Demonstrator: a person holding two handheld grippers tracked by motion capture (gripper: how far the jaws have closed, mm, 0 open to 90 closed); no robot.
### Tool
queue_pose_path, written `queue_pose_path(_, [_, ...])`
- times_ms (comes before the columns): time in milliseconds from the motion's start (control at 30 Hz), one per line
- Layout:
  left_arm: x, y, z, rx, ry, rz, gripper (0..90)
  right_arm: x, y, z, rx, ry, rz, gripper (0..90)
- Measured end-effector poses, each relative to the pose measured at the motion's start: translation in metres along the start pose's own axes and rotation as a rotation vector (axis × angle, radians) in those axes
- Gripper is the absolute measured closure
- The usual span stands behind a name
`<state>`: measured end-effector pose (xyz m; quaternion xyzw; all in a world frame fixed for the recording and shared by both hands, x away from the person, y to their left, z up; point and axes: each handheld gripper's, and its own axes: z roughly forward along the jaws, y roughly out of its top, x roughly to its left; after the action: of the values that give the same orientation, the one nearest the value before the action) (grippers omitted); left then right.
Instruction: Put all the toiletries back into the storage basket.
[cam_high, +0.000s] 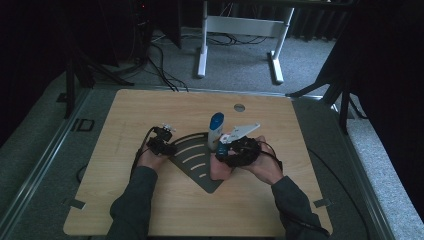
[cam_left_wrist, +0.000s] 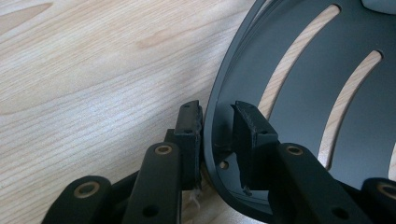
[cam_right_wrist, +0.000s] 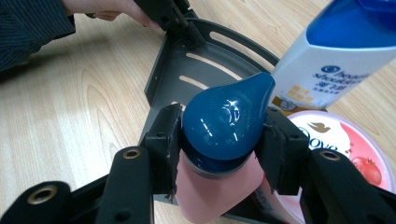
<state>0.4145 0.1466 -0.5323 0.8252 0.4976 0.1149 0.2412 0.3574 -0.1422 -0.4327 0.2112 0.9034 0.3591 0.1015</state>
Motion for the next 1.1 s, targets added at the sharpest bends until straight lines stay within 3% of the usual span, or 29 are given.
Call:
queue_pose_path(233, [0.0, 0.0, 0.0, 0.001, -0.003, -0.001, 72.0, 0.0, -0.01, -0.002, 0.01, -0.01, 0.011, 48.6])
queue_pose_path(400, [0.0, 0.0, 0.0, -0.001, -0.002, 0.0, 72.0, 0.0, -0.028, -0.009, 0.004, -0.023, 0.041, 49.2])
queue_pose_path(433, [0.0, 0.0, 0.0, -0.001, -0.001, 0.0, 72.1, 0.0, -0.037, -0.014, -0.019, -0.029, 0.061, 54.8])
queue_pose_path(533, [0.0, 0.0, 0.0, 0.0, -0.001, 0.0, 72.1, 0.0, -0.042, -0.016, -0.026, -0.024, 0.068, 58.0])
queue_pose_path(567, [0.0, 0.0, 0.0, 0.0, -0.001, 0.0, 72.1, 0.003, -0.051, -0.018, -0.024, -0.025, 0.069, 69.0])
queue_pose_path(700, [0.0, 0.0, 0.0, -0.001, 0.0, 0.0, 72.5, 0.011, -0.071, -0.013, 0.008, -0.031, 0.068, 89.9])
queue_pose_path(833, [0.0, 0.0, 0.0, 0.0, 0.0, -0.001, 72.6, 0.015, -0.087, -0.001, 0.028, -0.024, 0.088, 90.0])
queue_pose_path(1100, [0.0, 0.0, 0.0, 0.0, 0.001, 0.0, 72.6, 0.02, -0.099, 0.018, 0.029, -0.02, 0.129, 90.0])
